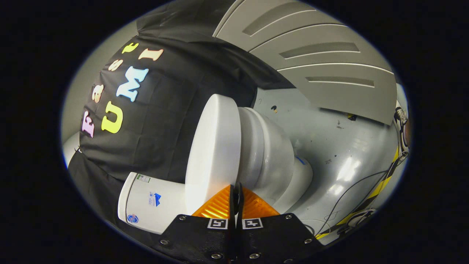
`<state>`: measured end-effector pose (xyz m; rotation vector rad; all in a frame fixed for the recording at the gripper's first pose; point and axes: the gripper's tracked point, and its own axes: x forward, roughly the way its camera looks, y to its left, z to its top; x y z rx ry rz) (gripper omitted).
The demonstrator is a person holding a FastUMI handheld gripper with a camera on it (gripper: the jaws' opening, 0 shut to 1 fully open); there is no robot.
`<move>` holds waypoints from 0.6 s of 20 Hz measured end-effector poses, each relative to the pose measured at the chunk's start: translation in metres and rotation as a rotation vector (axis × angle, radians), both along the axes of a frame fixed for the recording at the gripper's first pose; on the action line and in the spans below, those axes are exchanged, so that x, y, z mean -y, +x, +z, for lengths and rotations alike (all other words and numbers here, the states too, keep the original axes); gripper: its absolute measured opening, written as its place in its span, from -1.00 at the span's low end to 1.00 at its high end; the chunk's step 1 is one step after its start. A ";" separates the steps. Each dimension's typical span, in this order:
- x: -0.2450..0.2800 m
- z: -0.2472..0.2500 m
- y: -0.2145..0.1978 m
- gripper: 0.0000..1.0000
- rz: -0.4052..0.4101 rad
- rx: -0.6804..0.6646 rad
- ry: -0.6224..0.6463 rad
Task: Open the toilet lid.
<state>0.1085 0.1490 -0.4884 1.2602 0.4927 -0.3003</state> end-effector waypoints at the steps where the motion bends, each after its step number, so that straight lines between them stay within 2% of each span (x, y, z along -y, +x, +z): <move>1: 0.000 0.001 0.000 -1.00 0.005 -0.003 -0.014; 12: 0.001 0.039 0.005 -1.00 0.048 0.027 -0.227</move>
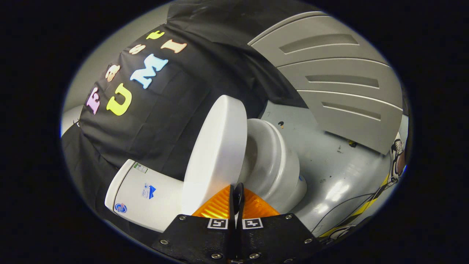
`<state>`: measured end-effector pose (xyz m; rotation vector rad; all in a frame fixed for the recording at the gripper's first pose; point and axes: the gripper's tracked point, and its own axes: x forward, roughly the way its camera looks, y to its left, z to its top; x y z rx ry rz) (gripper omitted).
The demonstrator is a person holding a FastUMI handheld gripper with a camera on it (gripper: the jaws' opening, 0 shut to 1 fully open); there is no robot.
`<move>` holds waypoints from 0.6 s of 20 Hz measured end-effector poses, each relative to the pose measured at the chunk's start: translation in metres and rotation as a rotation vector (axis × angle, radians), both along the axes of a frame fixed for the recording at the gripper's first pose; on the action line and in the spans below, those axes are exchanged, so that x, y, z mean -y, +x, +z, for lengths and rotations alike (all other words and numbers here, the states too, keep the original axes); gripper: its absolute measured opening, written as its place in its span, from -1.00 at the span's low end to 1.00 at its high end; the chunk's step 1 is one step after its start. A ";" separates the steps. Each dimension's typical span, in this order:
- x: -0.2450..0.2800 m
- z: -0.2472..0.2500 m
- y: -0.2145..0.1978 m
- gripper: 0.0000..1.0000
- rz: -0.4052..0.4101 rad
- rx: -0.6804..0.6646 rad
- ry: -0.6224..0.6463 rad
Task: Open the toilet lid.
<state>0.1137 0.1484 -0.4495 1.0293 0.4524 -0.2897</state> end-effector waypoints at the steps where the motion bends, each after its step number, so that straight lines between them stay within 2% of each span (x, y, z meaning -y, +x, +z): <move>1: -0.001 0.005 0.000 -1.00 0.007 0.003 -0.030; 8: -0.007 0.044 0.005 -1.00 0.077 0.018 -0.214; 12: -0.011 0.060 0.006 -1.00 0.092 0.009 -0.269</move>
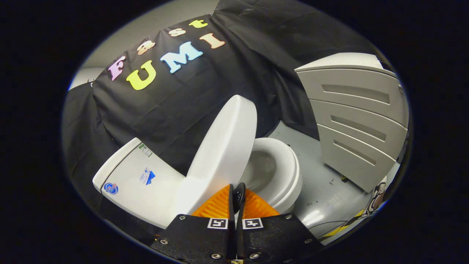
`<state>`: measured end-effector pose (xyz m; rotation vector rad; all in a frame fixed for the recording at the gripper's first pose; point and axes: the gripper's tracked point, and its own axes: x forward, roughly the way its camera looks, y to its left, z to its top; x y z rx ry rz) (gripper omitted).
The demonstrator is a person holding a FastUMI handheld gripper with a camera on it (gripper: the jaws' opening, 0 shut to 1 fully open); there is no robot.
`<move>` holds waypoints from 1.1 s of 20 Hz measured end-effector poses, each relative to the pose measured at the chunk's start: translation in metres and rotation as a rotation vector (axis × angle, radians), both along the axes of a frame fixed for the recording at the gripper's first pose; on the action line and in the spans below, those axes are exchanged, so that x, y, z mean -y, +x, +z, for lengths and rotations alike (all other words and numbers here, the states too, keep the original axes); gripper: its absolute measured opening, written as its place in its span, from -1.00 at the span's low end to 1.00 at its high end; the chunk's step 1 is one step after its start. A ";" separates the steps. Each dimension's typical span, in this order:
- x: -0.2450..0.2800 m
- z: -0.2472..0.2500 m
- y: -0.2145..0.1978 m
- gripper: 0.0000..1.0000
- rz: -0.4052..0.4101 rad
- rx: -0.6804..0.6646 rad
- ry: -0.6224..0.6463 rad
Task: Open the toilet lid.
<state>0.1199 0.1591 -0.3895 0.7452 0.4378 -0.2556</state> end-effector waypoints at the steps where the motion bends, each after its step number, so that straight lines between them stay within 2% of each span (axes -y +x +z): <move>1: -0.002 0.005 0.000 -1.00 0.003 -0.001 0.002; 4: -0.008 0.015 0.001 -1.00 0.015 -0.004 0.009; 8: -0.013 0.028 0.001 -1.00 0.041 -0.035 -0.060; 18: -0.030 0.060 0.008 -1.00 0.016 -0.058 -0.150; 22: -0.037 0.071 0.010 -1.00 0.028 -0.070 -0.225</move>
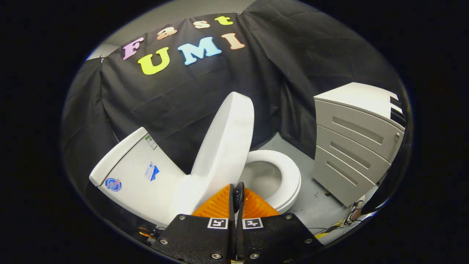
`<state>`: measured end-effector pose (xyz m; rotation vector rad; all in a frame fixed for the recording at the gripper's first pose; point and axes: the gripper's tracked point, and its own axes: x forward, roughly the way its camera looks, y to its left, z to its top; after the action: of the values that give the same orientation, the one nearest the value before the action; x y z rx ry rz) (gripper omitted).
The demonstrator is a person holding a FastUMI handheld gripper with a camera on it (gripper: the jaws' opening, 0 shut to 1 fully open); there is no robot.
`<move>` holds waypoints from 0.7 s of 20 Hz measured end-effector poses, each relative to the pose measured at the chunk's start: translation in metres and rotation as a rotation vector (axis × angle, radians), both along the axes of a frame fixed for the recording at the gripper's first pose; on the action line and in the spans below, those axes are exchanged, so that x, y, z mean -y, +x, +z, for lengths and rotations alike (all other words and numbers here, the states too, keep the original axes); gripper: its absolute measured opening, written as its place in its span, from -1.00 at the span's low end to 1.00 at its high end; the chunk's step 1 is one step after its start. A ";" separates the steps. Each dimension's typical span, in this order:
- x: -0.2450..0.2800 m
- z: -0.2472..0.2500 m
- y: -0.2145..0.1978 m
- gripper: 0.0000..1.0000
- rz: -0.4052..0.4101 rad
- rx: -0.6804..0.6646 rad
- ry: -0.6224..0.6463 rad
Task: Open the toilet lid.
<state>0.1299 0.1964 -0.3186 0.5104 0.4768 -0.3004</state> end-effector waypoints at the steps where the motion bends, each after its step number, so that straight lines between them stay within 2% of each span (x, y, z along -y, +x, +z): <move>1: -0.001 0.003 0.001 -1.00 0.009 0.003 -0.027; 14: -0.033 0.043 0.013 -1.00 0.112 0.009 -0.265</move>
<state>0.1427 0.2295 -0.2753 0.2258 0.4477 -0.2488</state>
